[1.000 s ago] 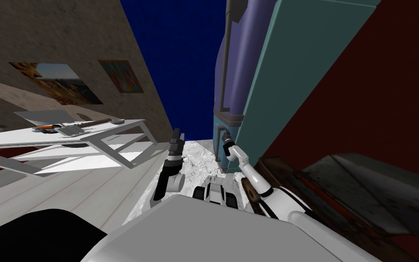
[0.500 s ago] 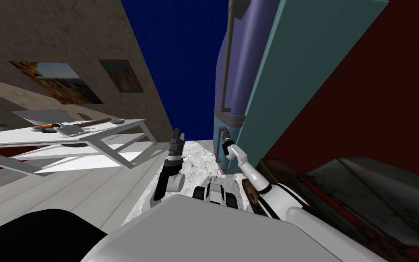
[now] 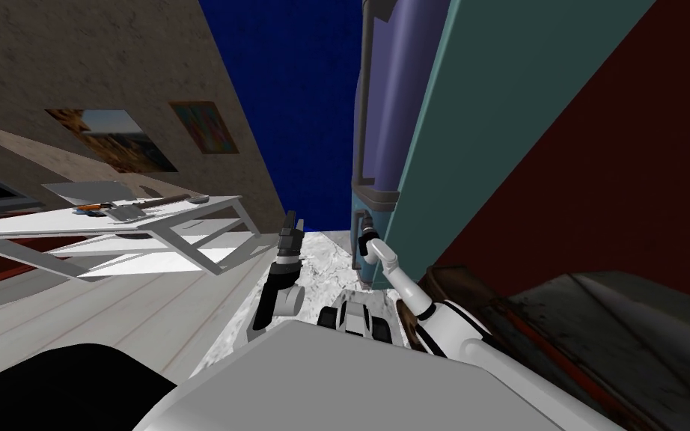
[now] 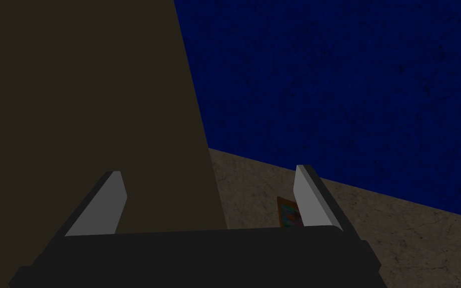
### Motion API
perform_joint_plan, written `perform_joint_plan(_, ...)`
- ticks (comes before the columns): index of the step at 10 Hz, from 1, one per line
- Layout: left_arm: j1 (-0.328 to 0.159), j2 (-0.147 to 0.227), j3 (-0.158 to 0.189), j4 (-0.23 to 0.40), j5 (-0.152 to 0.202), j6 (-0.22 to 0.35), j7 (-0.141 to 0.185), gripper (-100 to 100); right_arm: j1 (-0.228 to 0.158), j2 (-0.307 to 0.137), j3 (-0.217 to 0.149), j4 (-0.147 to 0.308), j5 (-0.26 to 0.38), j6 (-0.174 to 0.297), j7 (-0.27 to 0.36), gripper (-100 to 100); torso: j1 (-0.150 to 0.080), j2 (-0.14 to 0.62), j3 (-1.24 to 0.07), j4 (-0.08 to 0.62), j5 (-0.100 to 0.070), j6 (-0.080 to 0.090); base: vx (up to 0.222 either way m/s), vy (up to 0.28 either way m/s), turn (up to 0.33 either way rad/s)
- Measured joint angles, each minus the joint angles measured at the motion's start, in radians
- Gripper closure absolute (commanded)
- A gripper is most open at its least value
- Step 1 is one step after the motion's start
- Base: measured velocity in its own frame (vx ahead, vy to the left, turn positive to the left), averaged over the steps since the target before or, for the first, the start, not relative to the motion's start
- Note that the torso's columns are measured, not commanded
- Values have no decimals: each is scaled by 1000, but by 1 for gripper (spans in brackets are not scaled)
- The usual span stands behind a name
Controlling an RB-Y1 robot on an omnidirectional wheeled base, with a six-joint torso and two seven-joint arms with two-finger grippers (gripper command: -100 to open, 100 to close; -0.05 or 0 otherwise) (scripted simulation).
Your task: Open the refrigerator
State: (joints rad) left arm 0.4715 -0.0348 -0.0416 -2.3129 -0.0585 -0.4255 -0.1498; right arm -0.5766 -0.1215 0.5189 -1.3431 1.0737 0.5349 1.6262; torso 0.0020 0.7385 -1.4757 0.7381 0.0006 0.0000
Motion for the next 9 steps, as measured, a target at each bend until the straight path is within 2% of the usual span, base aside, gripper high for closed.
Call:
perform_joint_plan(3,0,0,0,0,0,0,0,0,-2,49,20,-4,20,57,21,-100,-2,0,0,0,-1,0,42,-70,48)
perform_joint_plan(4,0,0,0,0,0,0,0,0,-3,52,21,-5,20,61,24,100,0,1,0,0,0,1,-46,84,-78)
perform_joint_plan(6,0,0,0,0,0,0,0,0,-11,4,-1,-11,9,6,1,100,0,-1,0,-9,-1,3,-56,146,-106)
perform_joint_plan(9,0,0,0,0,0,0,0,0,-11,-51,-21,-21,-37,-41,1,100,-6,2,2,-9,-3,2,-46,112,-51)
